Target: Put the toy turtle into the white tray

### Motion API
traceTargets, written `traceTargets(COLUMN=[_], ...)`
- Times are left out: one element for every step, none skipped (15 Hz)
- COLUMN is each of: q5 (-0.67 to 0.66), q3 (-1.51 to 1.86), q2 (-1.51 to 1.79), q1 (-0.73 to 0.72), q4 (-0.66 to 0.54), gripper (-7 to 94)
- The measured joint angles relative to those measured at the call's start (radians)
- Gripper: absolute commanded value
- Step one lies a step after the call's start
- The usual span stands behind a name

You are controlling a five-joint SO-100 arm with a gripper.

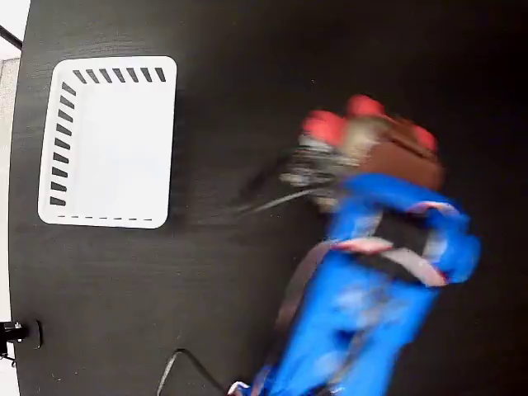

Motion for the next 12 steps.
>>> traceTargets(q5=[0.035, 0.074, 0.115, 0.153, 0.201, 0.241, 0.276, 0.295, 0.31, 0.327, 0.339, 0.345], q3=[0.009, 0.012, 0.021, 0.051, 0.067, 0.069, 0.069, 0.069, 0.069, 0.06, 0.029, -0.02], q2=[0.015, 0.02, 0.02, 0.02, 0.02, 0.02, 0.017, 0.003, -0.026, -0.072, -0.13, -0.198], q1=[-0.086, -0.176, -0.262, -0.333, -0.399, -0.468, -0.54, -0.595, -0.63, -0.657, -0.683, -0.707], q4=[-0.002, -0.008, -0.023, -0.058, -0.098, -0.133, -0.164, -0.204, -0.233, -0.247, -0.253, -0.253], gripper=[0, 0, 0, 0, 0, 0, 0, 0, 0, 0, 0, 0])
